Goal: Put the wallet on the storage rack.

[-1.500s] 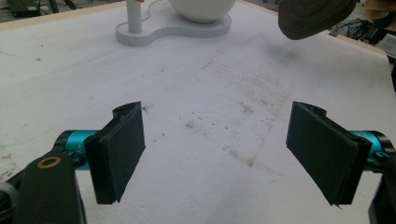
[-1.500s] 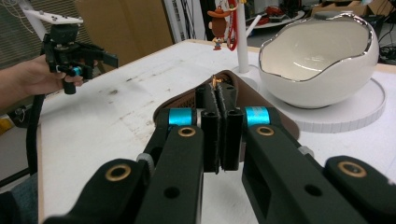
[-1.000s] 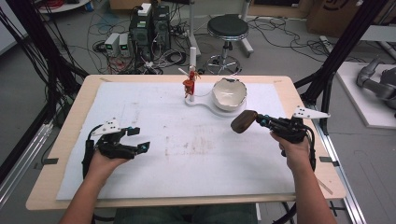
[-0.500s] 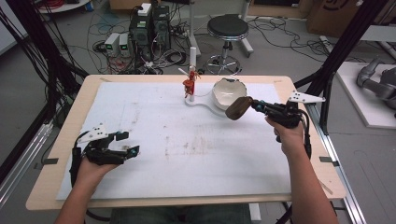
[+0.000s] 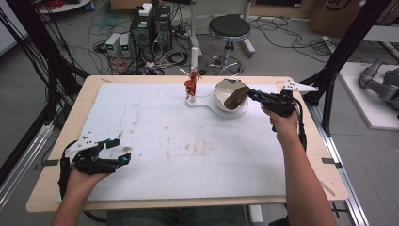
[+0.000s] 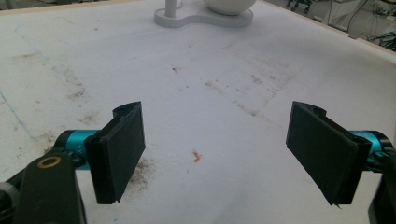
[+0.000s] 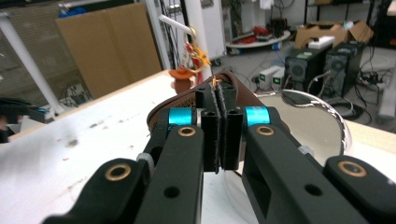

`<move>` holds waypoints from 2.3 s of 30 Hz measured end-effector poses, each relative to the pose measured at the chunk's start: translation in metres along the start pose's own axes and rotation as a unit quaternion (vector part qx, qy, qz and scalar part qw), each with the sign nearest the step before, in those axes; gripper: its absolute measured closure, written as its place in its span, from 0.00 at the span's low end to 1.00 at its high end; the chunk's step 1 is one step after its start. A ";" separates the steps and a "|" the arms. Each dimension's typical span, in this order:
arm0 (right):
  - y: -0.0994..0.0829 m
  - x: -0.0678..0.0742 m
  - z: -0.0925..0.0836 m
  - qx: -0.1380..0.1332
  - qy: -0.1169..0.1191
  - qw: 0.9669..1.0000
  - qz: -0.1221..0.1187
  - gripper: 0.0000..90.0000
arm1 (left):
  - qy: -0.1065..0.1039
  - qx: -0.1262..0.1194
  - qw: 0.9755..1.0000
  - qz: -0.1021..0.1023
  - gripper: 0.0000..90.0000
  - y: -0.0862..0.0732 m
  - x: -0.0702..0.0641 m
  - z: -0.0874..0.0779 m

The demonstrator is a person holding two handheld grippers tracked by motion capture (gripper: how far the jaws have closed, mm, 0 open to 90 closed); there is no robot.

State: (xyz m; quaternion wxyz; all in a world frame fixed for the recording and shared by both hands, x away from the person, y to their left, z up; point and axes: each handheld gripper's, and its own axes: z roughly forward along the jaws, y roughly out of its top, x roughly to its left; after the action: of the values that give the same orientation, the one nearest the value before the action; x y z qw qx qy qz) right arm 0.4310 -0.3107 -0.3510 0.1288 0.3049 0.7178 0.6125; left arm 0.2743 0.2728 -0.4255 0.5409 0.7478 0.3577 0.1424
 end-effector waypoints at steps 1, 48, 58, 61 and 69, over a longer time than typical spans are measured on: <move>0.000 -0.002 0.002 0.000 -0.002 1.000 0.003 1.00 | -0.001 0.000 1.000 0.001 0.22 0.000 -0.001 0.000; -0.017 -0.009 0.011 0.020 -0.053 0.998 0.016 0.55 | -0.025 0.005 1.000 0.010 0.22 0.005 -0.003 0.015; -0.019 0.006 -0.007 0.011 -0.049 0.999 0.003 0.50 | -0.045 0.008 0.999 0.016 0.22 0.014 -0.003 0.034; -0.023 0.009 -0.012 0.015 -0.048 0.999 0.002 0.48 | -0.051 0.007 0.999 0.018 0.22 0.016 -0.003 0.039; -0.037 0.021 -0.021 0.032 -0.032 0.999 -0.005 0.46 | -0.067 0.011 0.997 0.024 0.22 0.021 -0.004 0.053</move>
State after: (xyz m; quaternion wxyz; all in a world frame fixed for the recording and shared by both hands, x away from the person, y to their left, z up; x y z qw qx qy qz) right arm 0.3927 -0.3170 -0.3776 0.1455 0.3245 0.7339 0.5787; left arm 0.3113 0.2295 -0.4253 0.5514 0.7703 0.3042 0.1009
